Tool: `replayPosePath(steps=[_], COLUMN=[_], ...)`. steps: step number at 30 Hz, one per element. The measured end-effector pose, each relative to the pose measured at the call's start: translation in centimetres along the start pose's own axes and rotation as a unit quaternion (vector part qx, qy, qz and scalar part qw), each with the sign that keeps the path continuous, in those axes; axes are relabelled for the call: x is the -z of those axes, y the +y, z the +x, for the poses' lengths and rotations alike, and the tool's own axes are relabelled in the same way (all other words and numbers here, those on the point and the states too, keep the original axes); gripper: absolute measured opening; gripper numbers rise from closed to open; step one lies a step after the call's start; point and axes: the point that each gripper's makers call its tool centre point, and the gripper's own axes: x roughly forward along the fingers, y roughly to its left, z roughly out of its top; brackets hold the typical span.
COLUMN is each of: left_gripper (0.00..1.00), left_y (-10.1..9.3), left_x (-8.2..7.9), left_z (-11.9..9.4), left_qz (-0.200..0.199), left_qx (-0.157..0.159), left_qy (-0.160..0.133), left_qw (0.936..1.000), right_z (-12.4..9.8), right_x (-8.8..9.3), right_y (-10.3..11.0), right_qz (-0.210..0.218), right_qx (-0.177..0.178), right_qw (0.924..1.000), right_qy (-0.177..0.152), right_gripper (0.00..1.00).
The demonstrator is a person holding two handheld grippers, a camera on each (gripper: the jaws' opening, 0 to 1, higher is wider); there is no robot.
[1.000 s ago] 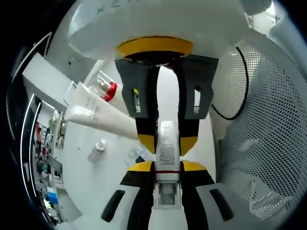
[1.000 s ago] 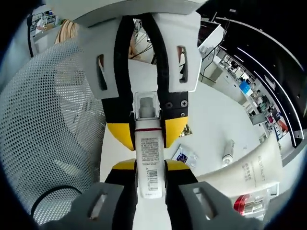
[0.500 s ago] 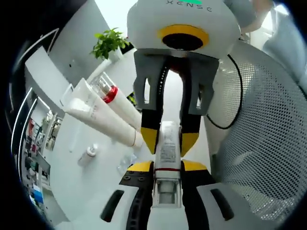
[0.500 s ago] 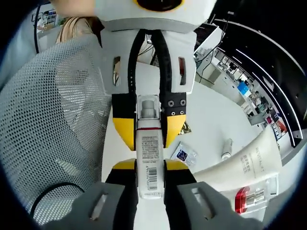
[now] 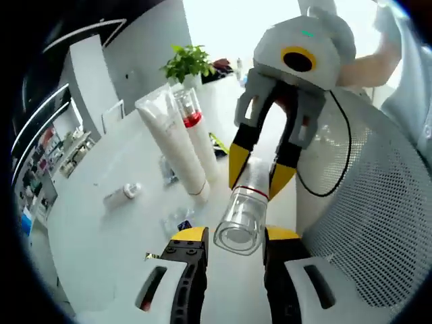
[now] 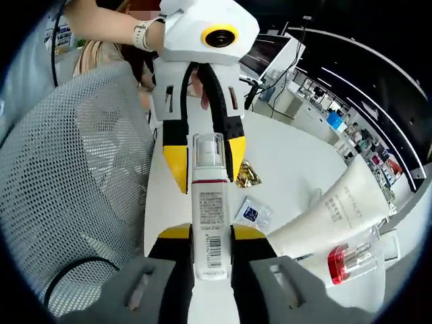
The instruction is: Arrange the skincare products in the storage area until every visible bottle or jar stands upright without overlapping.
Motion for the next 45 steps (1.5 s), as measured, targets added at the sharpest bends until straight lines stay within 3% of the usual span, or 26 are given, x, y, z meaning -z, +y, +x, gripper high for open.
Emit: replayPosePath(steps=[4,7,10,15,17,19,21,24,30,34,38,42,45], left_gripper=[0.28,0.28,0.32,0.3,0.31,0.29,0.28,0.24,0.22,0.21,0.2,0.19,0.18], left_y=[-0.3,-0.6,-0.5,-0.1,-0.6,-1.1,-1.3,-1.5,-1.7,-2.3,-2.2,-2.3,-2.4], left_x=[-1.1,-2.5,-3.8,-5.6,-6.5,-7.7,-8.5,-9.2,-9.9,-10.2,-10.1,-10.3,-10.2], left_z=[0.1,-0.1,-0.6,-1.2,-1.3,-1.6,-1.9,-2.1,-2.3,-1.9,-1.7,-1.2,-0.4], left_qz=[-0.061,-0.084,-0.113,-0.148,-0.154,-0.153,-0.166,-0.163,-0.156,-0.162,-0.171,-0.158,-0.154], left_qx=[0.024,0.043,0.047,0.052,0.072,0.085,0.093,0.101,0.106,0.109,0.105,0.094,0.09], left_qy=[-0.052,-0.096,-0.137,-0.184,-0.203,-0.229,-0.243,-0.255,-0.264,-0.255,-0.247,-0.239,-0.223], left_qw=[0.9965,0.9909,0.983,0.9703,0.9644,0.9575,0.9512,0.9478,0.9458,0.9471,0.9481,0.9533,0.9585], right_z=[-0.6,-1.2,-1.9,-2.4,-2.5,-2.7,-3.0,-3.3,-3.7,-3.6,-3.6,-3.4,-3.0], right_x=[-1.0,-1.3,-1.4,-2.4,-3.0,-4.0,-4.8,-5.5,-6.0,-5.9,-5.6,-4.9,-3.6], right_y=[-0.5,-1.0,-1.3,-0.7,-0.8,-0.8,-0.7,-0.8,-0.5,-0.2,-0.3,-0.5,-0.6], right_qz=[0.066,0.103,0.166,0.205,0.216,0.235,0.246,0.259,0.279,0.266,0.276,0.282,0.268], right_qx=[0.0,0.003,-0.001,-0.024,-0.027,-0.039,-0.051,-0.058,-0.072,-0.067,-0.063,-0.046,-0.026], right_qw=[0.9964,0.9914,0.9786,0.9654,0.9607,0.9506,0.9425,0.9336,0.9207,0.9285,0.927,0.9317,0.9449], right_qy=[-0.053,-0.081,-0.121,-0.159,-0.173,-0.199,-0.221,-0.241,-0.263,-0.25,-0.246,-0.225,-0.187], right_gripper=[0.18,0.18,0.18,0.18,0.18,0.18,0.18,0.18,0.19,0.19,0.2,0.22,0.23])
